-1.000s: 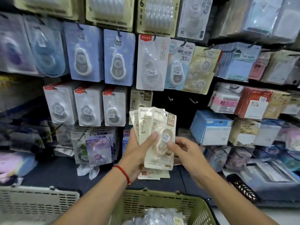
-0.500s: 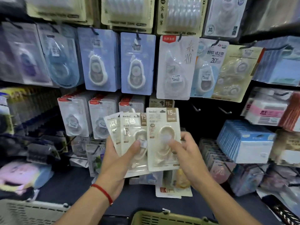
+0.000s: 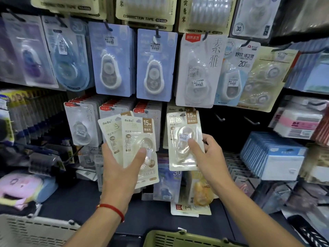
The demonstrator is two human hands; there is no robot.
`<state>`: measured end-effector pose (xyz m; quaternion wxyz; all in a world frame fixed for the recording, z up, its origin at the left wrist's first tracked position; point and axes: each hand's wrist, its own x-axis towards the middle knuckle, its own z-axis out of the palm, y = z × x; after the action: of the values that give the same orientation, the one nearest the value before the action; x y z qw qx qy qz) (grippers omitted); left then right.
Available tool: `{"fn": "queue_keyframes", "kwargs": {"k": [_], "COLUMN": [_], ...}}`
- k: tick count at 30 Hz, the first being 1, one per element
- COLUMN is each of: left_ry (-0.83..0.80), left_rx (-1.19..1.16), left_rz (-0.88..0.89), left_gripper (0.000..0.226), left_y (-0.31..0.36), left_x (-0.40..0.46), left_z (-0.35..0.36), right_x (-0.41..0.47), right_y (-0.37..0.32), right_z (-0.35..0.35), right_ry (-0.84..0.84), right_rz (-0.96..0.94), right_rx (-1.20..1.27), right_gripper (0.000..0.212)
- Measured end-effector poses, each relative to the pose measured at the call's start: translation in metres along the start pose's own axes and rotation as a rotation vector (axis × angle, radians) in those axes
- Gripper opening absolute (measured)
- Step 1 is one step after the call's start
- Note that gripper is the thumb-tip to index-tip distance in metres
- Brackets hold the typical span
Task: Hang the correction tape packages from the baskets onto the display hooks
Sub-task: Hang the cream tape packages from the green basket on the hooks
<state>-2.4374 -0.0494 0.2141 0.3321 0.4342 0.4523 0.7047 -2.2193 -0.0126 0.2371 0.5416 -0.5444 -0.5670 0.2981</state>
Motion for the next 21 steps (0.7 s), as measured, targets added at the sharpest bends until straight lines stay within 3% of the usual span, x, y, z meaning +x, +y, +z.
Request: {"fn": "queue_keyframes", "kwargs": {"k": [3,5,10,15,21], "left_ry": [-0.001,-0.038,-0.227,-0.282,-0.124], "left_rx": [-0.014,-0.016,-0.035,-0.081,-0.034], "left_rz": [0.033,0.036,-0.012,-0.032,-0.012], "left_gripper": [0.068,0.073,0.075,0.069,0.04], "left_y": [0.001,0.0,-0.008,-0.014,-0.016], "left_x": [-0.001,-0.002,-0.014,-0.02,-0.012], "left_z": [0.004,0.009,0.033,0.05,0.048], "right_x": [-0.002,-0.008,-0.032,-0.036,-0.025], "right_y": [0.002,0.004,0.006,0.01,0.007], "right_z": [-0.003,-0.006,-0.009,-0.015,-0.02], "right_ry": [0.005,-0.022,-0.312,-0.272,-0.217], "right_rz": [0.009,-0.055,-0.08,-0.06,-0.057], "right_rx": [-0.26,-0.336,-0.146,-0.009,0.142], "right_gripper": [0.059,0.051,0.033,0.024,0.033]}}
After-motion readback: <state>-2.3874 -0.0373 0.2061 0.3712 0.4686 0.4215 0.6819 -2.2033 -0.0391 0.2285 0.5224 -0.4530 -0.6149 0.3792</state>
